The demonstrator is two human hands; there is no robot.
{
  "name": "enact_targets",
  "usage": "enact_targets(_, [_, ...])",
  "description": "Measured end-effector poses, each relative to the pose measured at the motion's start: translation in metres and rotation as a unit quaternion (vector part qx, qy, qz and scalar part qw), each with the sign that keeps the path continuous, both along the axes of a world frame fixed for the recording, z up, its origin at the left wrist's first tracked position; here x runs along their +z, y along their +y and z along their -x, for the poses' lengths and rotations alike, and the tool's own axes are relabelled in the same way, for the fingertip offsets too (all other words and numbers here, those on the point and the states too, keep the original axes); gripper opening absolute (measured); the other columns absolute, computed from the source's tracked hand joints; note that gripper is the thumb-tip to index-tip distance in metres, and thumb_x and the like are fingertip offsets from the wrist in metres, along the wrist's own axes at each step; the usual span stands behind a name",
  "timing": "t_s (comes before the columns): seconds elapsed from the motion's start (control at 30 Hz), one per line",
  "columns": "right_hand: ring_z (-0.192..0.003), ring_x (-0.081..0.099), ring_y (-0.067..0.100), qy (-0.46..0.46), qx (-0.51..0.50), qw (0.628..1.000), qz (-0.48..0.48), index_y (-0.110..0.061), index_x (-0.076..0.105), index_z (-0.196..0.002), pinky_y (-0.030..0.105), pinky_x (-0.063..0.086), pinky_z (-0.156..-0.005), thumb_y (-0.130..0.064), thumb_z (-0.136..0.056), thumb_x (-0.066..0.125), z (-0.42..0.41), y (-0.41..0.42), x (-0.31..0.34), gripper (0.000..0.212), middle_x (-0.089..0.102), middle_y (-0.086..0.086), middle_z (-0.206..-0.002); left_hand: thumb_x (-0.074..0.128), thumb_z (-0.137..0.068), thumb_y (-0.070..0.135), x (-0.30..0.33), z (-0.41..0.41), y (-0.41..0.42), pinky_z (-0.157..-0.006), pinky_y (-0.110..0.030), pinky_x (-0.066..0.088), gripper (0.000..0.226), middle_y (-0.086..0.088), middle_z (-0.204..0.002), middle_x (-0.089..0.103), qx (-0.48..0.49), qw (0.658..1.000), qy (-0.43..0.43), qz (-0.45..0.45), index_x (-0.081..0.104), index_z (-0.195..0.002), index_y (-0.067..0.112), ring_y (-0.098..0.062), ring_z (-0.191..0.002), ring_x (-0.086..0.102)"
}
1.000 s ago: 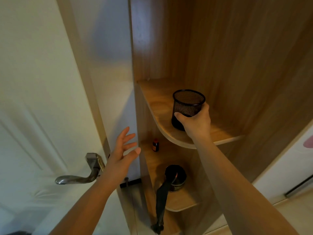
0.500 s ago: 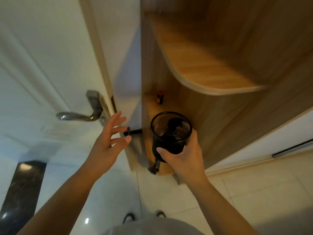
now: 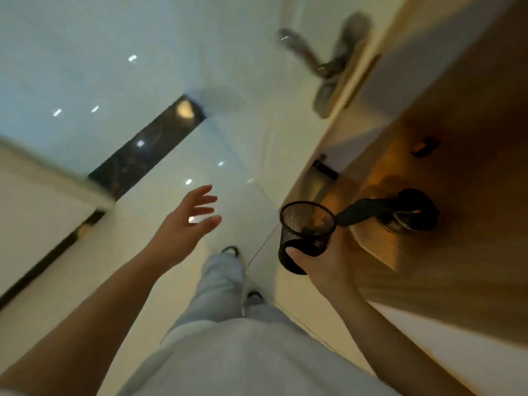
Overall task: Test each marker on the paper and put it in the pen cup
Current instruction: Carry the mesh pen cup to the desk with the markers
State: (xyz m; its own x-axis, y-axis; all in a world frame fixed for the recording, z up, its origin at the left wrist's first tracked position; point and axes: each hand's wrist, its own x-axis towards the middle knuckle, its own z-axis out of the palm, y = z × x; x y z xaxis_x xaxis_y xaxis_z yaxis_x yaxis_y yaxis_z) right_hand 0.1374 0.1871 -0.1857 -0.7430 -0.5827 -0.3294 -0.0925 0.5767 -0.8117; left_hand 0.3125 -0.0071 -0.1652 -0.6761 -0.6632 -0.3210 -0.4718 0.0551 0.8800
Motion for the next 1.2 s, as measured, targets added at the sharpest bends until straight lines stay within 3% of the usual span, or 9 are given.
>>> enact_targets(0.1, [-0.112, 0.047, 0.009, -0.024, 0.105, 0.994, -0.008, -0.02, 0.037, -0.129, 0.02, 0.04, -0.089, -0.039, -0.052, 0.082, -0.025, -0.01, -0.006, 0.091, 0.049, -0.008, -0.122, 0.057, -0.086, 0.033, -0.004, -0.073, 0.033, -0.08, -0.013, 0.039, 0.049, 0.024, -0.115, 0.051, 0.117, 0.993, -0.026, -0.009, 0.033, -0.126, 0.047, 0.006, -0.103, 0.052])
enact_targets(0.17, [-0.107, 0.049, 0.01, -0.043, 0.168, 0.984, -0.027, -0.023, 0.037, -0.128, 0.021, 0.043, -0.085, -0.042, -0.051, 0.081, -0.047, -0.019, -0.01, 0.09, 0.049, -0.01, -0.116, 0.059, -0.086, 0.029, -0.006, -0.124, 0.055, -0.083, -0.019, 0.042, 0.048, 0.021, -0.115, 0.054, 0.203, 0.978, -0.035, -0.022, 0.036, -0.124, 0.047, 0.003, -0.103, 0.054])
enact_targets(0.3, [-0.101, 0.052, 0.014, -0.018, 0.312, 0.948, -0.063, -0.021, 0.042, -0.118, 0.018, 0.041, -0.076, -0.032, -0.056, 0.084, -0.102, -0.047, -0.023, 0.075, 0.052, -0.008, -0.107, 0.058, -0.088, 0.026, -0.008, -0.224, 0.109, -0.09, -0.033, 0.044, 0.043, 0.017, -0.116, 0.056, 0.377, 0.925, -0.035, -0.041, 0.038, -0.121, 0.046, -0.003, -0.104, 0.057])
enact_targets(0.47, [-0.095, 0.051, 0.012, 0.009, 0.489, 0.867, -0.092, -0.022, 0.039, -0.125, 0.026, 0.041, -0.079, -0.034, -0.058, 0.083, -0.205, -0.082, -0.028, 0.081, 0.052, -0.009, -0.104, 0.056, -0.075, 0.046, -0.006, -0.33, 0.202, -0.089, -0.034, 0.045, 0.042, 0.021, -0.115, 0.057, 0.58, 0.811, -0.002, -0.081, 0.042, -0.113, 0.057, -0.002, -0.104, 0.057])
enact_targets(0.6, [-0.097, 0.05, 0.013, 0.02, 0.589, 0.801, -0.101, -0.021, 0.037, -0.129, 0.028, 0.042, -0.079, -0.035, -0.06, 0.083, -0.313, -0.092, -0.029, 0.084, 0.051, -0.008, -0.104, 0.059, -0.085, 0.032, -0.022, -0.396, 0.287, -0.087, -0.032, 0.045, 0.04, 0.014, -0.117, 0.058, 0.701, 0.706, 0.031, -0.1, 0.043, -0.118, 0.048, -0.003, -0.101, 0.058])
enact_targets(0.77, [-0.099, 0.05, 0.014, 0.021, 0.669, 0.735, -0.107, -0.018, 0.037, -0.13, 0.028, 0.043, -0.079, -0.033, -0.062, 0.083, -0.456, -0.079, -0.037, 0.083, 0.052, -0.004, -0.111, 0.056, -0.09, 0.023, -0.034, -0.49, 0.38, -0.086, -0.029, 0.043, 0.039, 0.008, -0.119, 0.056, 0.778, 0.615, 0.043, -0.122, 0.04, -0.121, 0.042, -0.009, -0.105, 0.056])
enact_targets(0.9, [-0.097, 0.051, 0.015, 0.026, 0.721, 0.684, -0.104, -0.017, 0.039, -0.128, 0.028, 0.043, -0.081, -0.031, -0.062, 0.083, -0.573, -0.056, -0.035, 0.081, 0.055, 0.0, -0.114, 0.052, -0.091, 0.027, -0.026, -0.574, 0.431, -0.093, -0.036, 0.042, 0.042, 0.006, -0.123, 0.053, 0.822, 0.556, 0.039, -0.118, 0.037, -0.128, 0.038, -0.015, -0.112, 0.053])
enact_targets(1.0, [-0.107, 0.053, 0.022, 0.016, 0.754, 0.647, -0.108, -0.015, 0.036, -0.132, 0.032, 0.045, -0.089, -0.032, -0.06, 0.084, -0.656, -0.045, -0.033, 0.088, 0.054, 0.002, -0.118, 0.054, -0.089, 0.028, -0.019, -0.627, 0.441, -0.091, -0.034, 0.041, 0.046, 0.006, -0.124, 0.052, 0.856, 0.507, 0.026, -0.098, 0.038, -0.132, 0.032, -0.012, -0.11, 0.052])
enact_targets(1.2, [-0.091, 0.054, 0.017, 0.017, 0.799, 0.592, -0.108, -0.018, 0.043, -0.121, 0.028, 0.044, -0.077, -0.031, -0.059, 0.085, -0.825, -0.032, -0.045, 0.076, 0.058, -0.001, -0.105, 0.053, -0.09, 0.024, -0.017, -0.762, 0.437, -0.099, -0.042, 0.043, 0.047, 0.004, -0.125, 0.051, 0.89, 0.45, 0.031, -0.063, 0.037, -0.134, 0.026, -0.016, -0.112, 0.052])
